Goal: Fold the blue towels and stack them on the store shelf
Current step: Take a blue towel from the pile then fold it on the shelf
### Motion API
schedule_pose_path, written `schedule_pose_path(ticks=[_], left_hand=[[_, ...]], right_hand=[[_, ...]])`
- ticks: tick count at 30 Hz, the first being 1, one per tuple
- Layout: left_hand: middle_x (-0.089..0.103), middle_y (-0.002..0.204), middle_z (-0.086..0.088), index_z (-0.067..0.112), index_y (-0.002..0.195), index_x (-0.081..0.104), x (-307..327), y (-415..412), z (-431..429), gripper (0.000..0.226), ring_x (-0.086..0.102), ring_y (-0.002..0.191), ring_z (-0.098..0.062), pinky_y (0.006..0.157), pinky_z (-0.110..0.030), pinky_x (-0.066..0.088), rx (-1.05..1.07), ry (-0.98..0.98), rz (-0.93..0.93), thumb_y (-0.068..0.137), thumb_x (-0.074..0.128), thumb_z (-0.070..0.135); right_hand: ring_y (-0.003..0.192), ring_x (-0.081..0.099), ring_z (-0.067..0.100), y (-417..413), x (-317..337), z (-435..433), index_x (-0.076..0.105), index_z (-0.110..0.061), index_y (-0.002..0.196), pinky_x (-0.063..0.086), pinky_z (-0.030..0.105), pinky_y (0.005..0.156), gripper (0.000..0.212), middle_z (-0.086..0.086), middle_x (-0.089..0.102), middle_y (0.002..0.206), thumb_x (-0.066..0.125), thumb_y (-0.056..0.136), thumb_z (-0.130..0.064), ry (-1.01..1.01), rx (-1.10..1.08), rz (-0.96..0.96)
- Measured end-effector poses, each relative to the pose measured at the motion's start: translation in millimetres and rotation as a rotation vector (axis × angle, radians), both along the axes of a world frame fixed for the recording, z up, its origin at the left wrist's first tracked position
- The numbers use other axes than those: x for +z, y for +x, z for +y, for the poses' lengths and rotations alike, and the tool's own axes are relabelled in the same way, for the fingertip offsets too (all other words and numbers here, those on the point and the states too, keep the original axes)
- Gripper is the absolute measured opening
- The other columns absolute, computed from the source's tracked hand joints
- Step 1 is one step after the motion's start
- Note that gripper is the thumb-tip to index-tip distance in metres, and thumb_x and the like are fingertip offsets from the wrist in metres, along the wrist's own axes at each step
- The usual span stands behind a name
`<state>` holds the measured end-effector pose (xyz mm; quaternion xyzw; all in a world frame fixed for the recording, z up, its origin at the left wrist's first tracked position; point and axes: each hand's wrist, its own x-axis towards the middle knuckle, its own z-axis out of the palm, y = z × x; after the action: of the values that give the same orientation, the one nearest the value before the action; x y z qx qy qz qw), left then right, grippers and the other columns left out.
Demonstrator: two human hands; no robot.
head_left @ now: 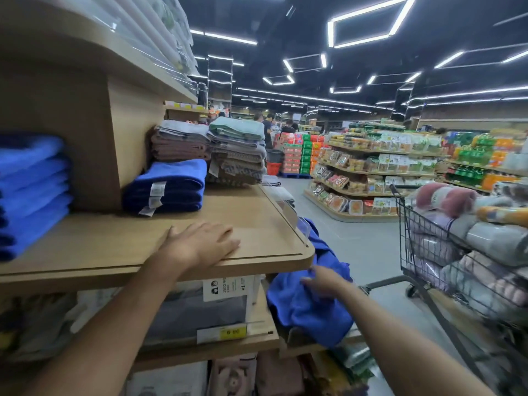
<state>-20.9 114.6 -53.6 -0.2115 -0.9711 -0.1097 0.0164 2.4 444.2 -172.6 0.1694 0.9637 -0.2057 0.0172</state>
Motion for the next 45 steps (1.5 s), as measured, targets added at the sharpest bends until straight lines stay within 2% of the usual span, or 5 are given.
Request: schedule_pose_path(ticks=[4,11,18,24,45], left_hand=[[0.022,0.163,0.022,0.050,0.151,0.024,-1,0,1,0.067,0.017,0.151,-0.009,0.118,-0.063,0.007,0.003,0.004,0.004,0.090,0.021,0.077],[0.025,0.162,0.021,0.050,0.151,0.026,0,1,2,0.066,0.019,0.151,-0.008,0.118,-0.062,0.009,0.012,0.005,0.019,0.091,0.023,0.076],[0.026,0.161,0.022,0.052,0.149,0.027,-1,-2,1,0.065,0.019,0.151,-0.007,0.119,-0.060,0.010,0.006,0.013,0.016,0.089,0.024,0.078],[0.025,0.161,0.024,0.055,0.148,0.027,-3,-5,1,0.067,0.017,0.151,-0.007,0.120,-0.059,0.009,0.011,0.029,0.015,0.086,0.024,0.082],[0.061,0.136,0.014,0.045,0.129,0.058,10,18,0,0.044,0.057,0.119,-0.011,0.098,-0.043,0.047,-0.086,0.195,0.178,0.093,0.046,0.066]], right_hand=[[0.083,0.064,0.025,19,-31,-10,0.051,-0.021,0.073,0.043,0.037,0.064,0.038,0.004,0.064,0.087,0.052,0.097,-0.049,0.067,0.049,0.196],[0.058,0.056,0.012,23,-12,3,0.065,-0.014,0.073,0.042,0.034,0.055,0.043,-0.002,0.062,0.060,0.054,0.091,-0.052,0.092,0.057,0.189],[0.125,0.055,0.037,-15,3,31,0.039,-0.020,0.150,0.049,0.043,0.096,0.057,0.010,0.043,0.149,0.053,0.095,-0.018,0.138,-0.106,0.194],[0.107,0.063,0.034,-42,9,47,0.065,-0.017,0.111,0.052,0.038,0.087,0.022,0.009,0.064,0.124,0.049,0.096,-0.019,0.238,-0.236,0.164],[0.049,0.062,0.015,7,287,-43,0.056,-0.012,0.097,0.053,0.027,0.049,0.017,0.007,0.060,0.081,0.043,0.105,-0.016,-0.597,0.130,0.912]])
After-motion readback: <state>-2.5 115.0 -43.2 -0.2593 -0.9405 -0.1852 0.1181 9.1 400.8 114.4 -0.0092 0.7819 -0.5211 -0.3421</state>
